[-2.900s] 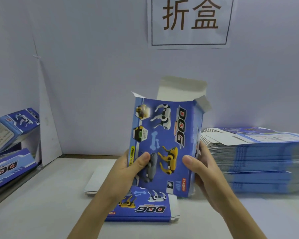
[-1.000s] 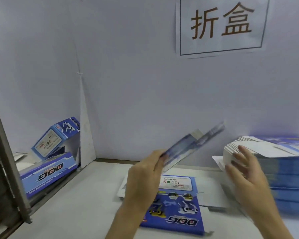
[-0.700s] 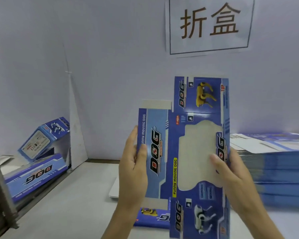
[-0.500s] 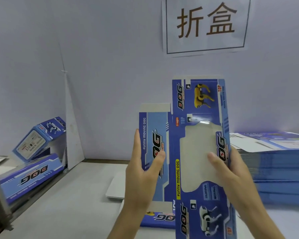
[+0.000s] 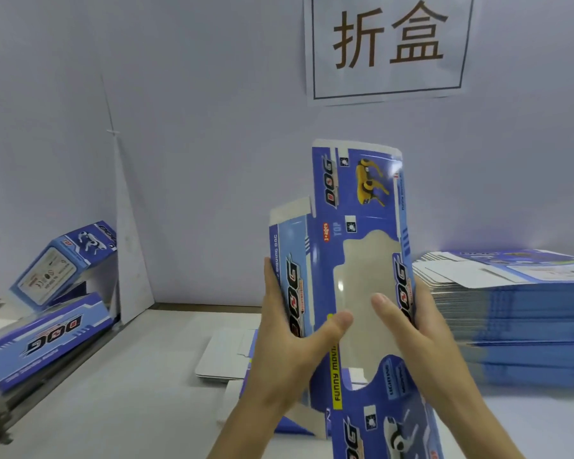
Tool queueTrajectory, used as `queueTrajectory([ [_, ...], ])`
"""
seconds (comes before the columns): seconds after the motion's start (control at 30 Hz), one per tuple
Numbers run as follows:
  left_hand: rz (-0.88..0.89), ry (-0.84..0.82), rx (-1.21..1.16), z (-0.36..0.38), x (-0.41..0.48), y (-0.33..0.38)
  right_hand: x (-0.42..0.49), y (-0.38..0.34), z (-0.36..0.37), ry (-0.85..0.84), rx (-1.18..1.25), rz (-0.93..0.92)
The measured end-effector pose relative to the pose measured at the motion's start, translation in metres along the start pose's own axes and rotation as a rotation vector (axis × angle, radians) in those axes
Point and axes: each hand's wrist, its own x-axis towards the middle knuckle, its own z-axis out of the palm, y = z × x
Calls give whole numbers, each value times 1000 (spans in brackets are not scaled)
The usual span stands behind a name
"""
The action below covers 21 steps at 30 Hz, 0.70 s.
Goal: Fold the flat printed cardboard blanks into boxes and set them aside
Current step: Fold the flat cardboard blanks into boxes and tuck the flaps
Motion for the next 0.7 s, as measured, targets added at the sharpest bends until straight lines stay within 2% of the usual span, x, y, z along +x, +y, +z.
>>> queueTrajectory([
  [0.17, -239, -309, -126, -5, -6, -2, -4, -2, 14, -176, -43, -61],
  [0.23, -328, -364, -235, -11, -5, 4, -3, 0, 16, -229, -41, -31],
  [0.3, -329, -329, -285, -19, 4, 9, -2, -2, 12, -185, -49, 0],
  [0.4, -297, -210, -247, -33, 18, 15, 3, -9, -4, -21, 37, 97],
  [0.5, -253, -212, -188, -42, 21, 13, 6, -15, -19, -82, 25, 227],
  [0.7, -216, -178, -150, -43, 20, 4, 7, -9, -27, -40, 211, 280],
])
